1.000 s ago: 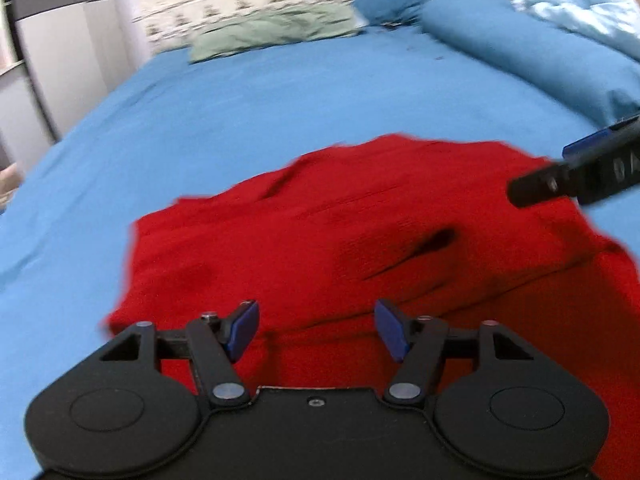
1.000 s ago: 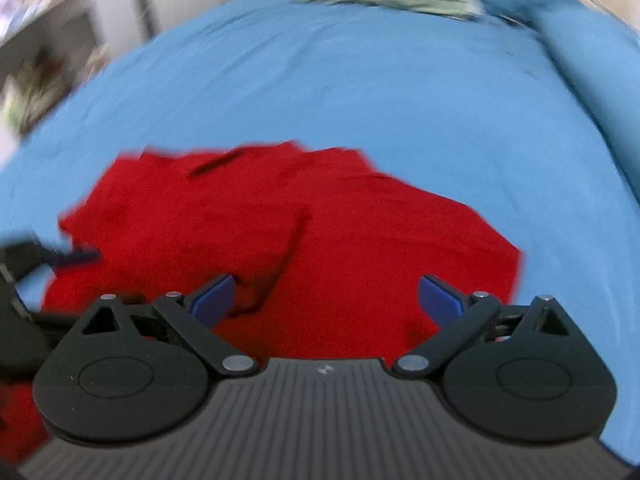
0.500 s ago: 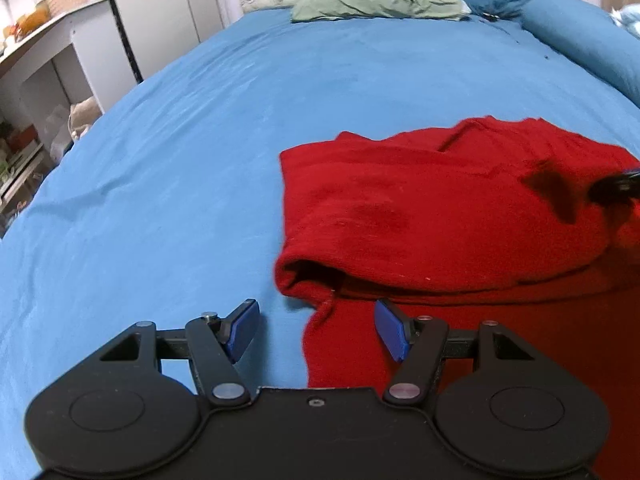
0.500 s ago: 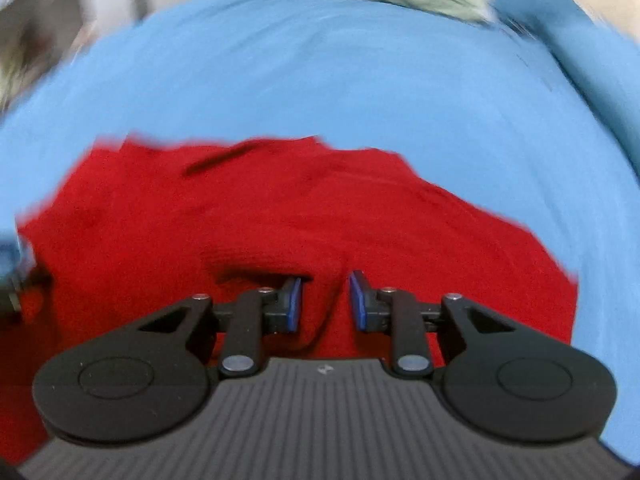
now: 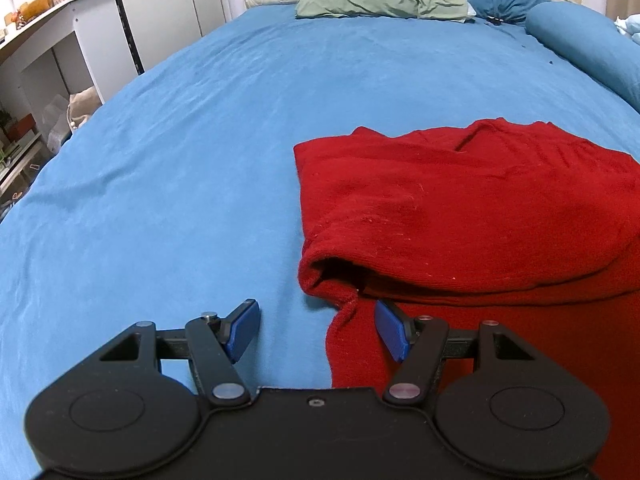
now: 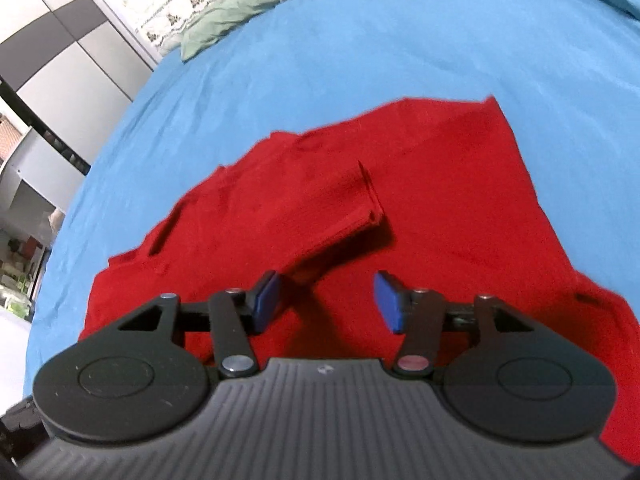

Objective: Fold small clothes

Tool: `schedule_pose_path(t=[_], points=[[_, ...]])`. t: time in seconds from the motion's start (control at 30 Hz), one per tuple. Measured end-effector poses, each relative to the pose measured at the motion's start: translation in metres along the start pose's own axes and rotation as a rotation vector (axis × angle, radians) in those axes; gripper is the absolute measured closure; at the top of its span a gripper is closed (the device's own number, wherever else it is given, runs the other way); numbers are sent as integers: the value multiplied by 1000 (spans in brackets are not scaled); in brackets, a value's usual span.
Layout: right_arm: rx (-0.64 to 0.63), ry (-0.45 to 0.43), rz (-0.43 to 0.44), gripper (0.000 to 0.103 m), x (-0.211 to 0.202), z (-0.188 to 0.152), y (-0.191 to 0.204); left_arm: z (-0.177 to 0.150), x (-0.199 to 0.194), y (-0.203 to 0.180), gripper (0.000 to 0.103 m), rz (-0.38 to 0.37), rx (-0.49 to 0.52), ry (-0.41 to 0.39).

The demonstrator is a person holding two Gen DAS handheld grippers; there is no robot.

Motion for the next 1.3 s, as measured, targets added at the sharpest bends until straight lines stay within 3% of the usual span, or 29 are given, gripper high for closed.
schedule_pose_path(t=[0.2,0.4,0.6,0.7,0.73,0.77,0.97,1.07,1.1,1.17,1.2,1.23,1.27,1.3], points=[[94,6,-1,38,11,13,-2,0,0,-1,34,5,-17,3],[-6,25,-115,83,25,14,1,2,1,5,34,31,-24,-11],[-119,-99,-108,83,-9,40,21,8,5,11,34,27,-53,-26],[-157,-190,-147,83,-38,60,18,14,8,9,49,6,-59,-25],[-158,-208,-159,83,-46,64,14,14,9,8,62,-11,-65,-9],[-156,-219,-172,83,-51,69,5,13,10,7,68,-26,-70,5],[-230,-124,-263,83,-24,44,-40,1,2,-3,74,-25,6,32],[-223,-71,-263,82,-7,25,-54,-3,-3,-4,74,-22,22,37],[-217,-72,-263,80,-6,22,-57,-4,-6,-4,73,-20,37,38],[-202,-95,-282,60,-13,19,-60,-5,-15,-8,67,-9,74,25],[-206,-118,-311,31,-20,18,-60,-4,-22,-12,62,-7,91,8],[-228,-163,-330,12,-29,15,-56,-2,-29,-15,49,-15,105,-16],[-264,-216,-330,6,-38,12,-50,0,-37,-19,37,-34,116,-47],[-312,-242,-325,4,-44,10,-40,4,-44,-25,32,-58,123,-76]])
Point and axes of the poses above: each gripper's, at about its wrist camera, not at the fingertips, and x roughly the way its jaws point, y to its left, z to its top, the point moved 4 cm from there along x, roughly the way its jaws point, and after that the axes turned 7 degrees about -z, right-handed, at the moved point
